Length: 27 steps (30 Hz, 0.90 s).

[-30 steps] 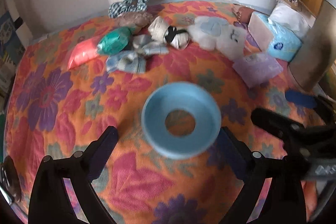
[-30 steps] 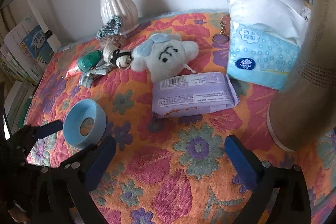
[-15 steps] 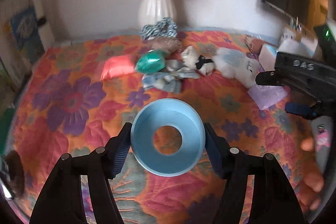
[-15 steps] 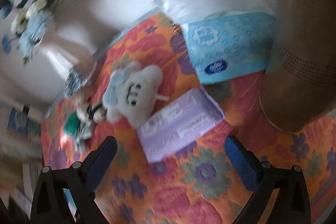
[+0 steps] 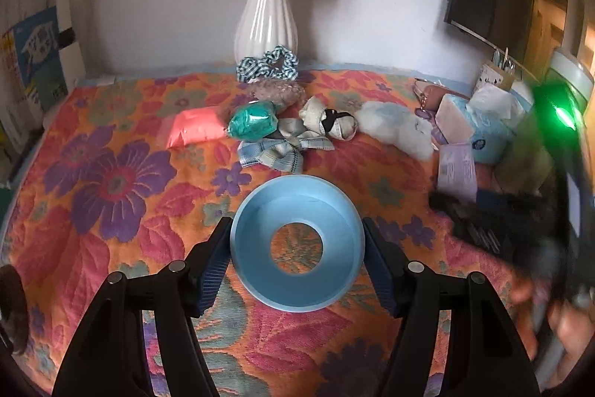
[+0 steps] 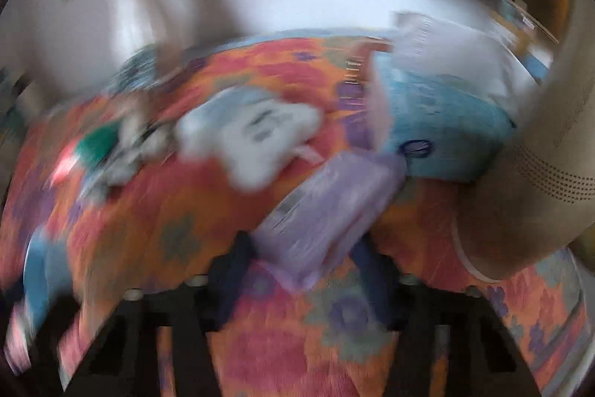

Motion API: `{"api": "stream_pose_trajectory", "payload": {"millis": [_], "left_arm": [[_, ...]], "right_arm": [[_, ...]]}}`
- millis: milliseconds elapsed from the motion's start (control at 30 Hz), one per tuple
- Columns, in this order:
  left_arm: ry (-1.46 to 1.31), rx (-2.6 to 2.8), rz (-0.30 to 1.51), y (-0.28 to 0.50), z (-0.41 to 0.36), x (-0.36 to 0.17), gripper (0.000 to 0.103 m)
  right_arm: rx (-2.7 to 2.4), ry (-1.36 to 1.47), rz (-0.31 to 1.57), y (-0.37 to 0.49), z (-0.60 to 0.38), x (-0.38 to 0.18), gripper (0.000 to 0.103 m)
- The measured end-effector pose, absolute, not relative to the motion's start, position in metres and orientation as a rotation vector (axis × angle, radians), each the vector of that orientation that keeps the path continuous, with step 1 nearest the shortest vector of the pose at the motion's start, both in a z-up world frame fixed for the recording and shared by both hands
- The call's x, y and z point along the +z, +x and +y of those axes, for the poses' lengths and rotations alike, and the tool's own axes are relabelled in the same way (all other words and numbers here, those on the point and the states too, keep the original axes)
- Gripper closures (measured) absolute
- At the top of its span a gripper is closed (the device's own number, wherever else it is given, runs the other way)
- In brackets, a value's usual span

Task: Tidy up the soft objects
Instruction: 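Grasp the lilac wipes pack with the right gripper and lift it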

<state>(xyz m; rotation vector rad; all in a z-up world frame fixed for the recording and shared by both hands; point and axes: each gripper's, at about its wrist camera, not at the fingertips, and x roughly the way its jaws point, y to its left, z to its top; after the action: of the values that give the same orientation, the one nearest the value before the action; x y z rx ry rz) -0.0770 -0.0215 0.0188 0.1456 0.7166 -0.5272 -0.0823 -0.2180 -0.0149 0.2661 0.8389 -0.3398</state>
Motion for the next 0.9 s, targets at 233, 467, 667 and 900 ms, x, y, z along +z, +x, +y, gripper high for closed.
{"api": "stream_pose_trajectory", "payload": {"millis": [233,467,667,900], "left_arm": [[0.126,-0.531,0.724,-0.078,-0.018,0.019,0.038],[0.158,-0.528,0.716,-0.081,-0.022,0.018,0.038],[0.158,-0.534,0.72,-0.078,-0.021,0.017,0.038],[0.159,-0.556,0.718,-0.079,-0.02,0.018,0.038]], "right_arm": [[-0.191,0.314,0.839,-0.137,-0.225,-0.017,0.061],[-0.18,0.467,0.843,-0.118,-0.226,-0.01,0.018],[-0.354,0.436,0.853,-0.074,-0.23,-0.014,0.017],[-0.309,0.231,0.851,-0.083,-0.211,-0.008,0.064]]}}
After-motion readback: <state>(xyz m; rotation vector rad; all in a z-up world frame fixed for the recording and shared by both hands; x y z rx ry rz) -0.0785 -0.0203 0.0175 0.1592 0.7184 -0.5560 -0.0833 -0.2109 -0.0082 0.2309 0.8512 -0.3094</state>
